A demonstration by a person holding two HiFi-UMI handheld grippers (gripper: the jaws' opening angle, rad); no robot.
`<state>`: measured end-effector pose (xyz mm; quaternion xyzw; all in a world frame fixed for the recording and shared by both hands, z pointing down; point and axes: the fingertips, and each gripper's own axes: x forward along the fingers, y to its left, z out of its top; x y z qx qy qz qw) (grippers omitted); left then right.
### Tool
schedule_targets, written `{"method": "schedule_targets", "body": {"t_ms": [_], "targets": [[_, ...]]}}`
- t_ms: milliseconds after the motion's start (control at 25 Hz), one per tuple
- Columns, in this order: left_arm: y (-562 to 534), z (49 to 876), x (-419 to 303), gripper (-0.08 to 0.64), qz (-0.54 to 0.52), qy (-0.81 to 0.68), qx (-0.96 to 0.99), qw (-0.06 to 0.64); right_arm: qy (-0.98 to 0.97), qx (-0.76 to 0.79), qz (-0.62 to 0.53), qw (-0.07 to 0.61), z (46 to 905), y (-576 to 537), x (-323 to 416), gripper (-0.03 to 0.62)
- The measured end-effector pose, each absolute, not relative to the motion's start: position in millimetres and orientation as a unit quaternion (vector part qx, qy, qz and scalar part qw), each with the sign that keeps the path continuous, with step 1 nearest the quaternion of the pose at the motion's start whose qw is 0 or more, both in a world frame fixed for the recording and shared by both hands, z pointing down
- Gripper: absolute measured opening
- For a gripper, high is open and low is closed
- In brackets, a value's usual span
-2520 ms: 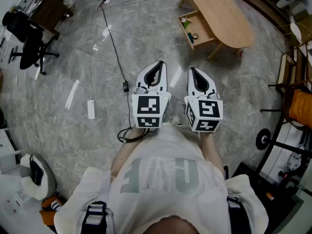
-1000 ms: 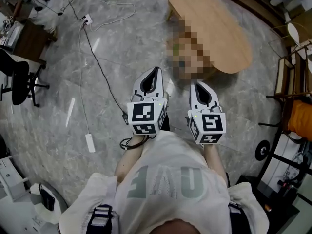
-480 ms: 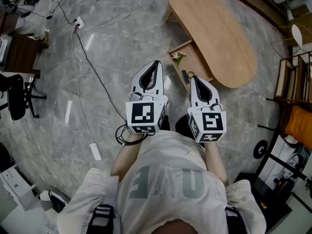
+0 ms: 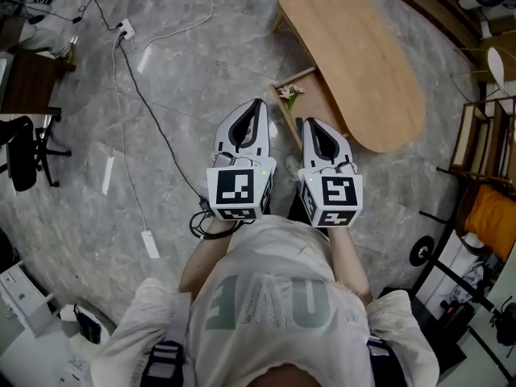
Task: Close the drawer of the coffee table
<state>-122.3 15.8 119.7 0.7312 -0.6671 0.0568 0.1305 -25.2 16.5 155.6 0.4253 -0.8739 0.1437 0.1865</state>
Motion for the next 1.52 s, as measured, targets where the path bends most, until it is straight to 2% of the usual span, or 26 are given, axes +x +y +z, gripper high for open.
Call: {"method": "schedule_targets", "body": {"t_ms": [520, 560, 600, 680, 1160, 1320, 1520], "targets": [[-12, 156, -134, 0.009, 0.067, -0.696, 0.702, 0.133, -0.888, 0.375, 0.162, 0.211, 209, -24, -40, 0.006], [-17, 166, -138, 0.009, 0.057, -0.698, 0.701, 0.135, -0.891, 0.360, 0.166, 0.221, 223, -28, -48, 0.041], [-23, 180, -142, 0.009, 0.051, -0.698, 0.701, 0.138, -0.893, 0.345, 0.173, 0.232, 242, -32, -54, 0.108], [-33, 212, -146, 0.009, 0.054, -0.696, 0.703, 0.140, -0.890, 0.330, 0.187, 0.253, 286, -41, -60, 0.146], [-41, 461, -134, 0.009, 0.100, -0.704, 0.680, 0.176, -0.847, 0.310, 0.194, 0.387, 563, -47, -51, 0.155], [-34, 507, -121, 0.009, 0.094, -0.713, 0.664, 0.206, -0.833, 0.297, 0.194, 0.425, 626, -35, -43, 0.155], [-31, 523, -116, 0.009, 0.103, -0.713, 0.662, 0.209, -0.810, 0.299, 0.196, 0.465, 672, -35, -36, 0.155]]}}
